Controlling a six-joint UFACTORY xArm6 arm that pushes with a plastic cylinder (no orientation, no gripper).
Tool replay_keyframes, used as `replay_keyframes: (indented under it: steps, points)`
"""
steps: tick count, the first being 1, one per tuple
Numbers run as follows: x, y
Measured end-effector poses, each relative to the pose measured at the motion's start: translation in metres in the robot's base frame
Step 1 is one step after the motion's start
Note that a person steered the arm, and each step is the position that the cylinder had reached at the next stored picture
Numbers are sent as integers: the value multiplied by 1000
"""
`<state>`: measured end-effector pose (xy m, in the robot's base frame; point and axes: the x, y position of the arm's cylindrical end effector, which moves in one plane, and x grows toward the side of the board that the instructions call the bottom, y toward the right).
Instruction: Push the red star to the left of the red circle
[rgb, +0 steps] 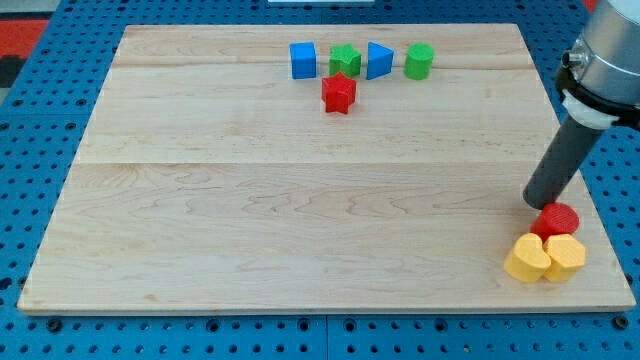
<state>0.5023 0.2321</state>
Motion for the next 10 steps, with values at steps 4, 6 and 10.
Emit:
replay_keyframes:
  steps: [4, 6, 10]
  points:
    - [-44, -169]
    - [-148, -264]
    - [-196, -216]
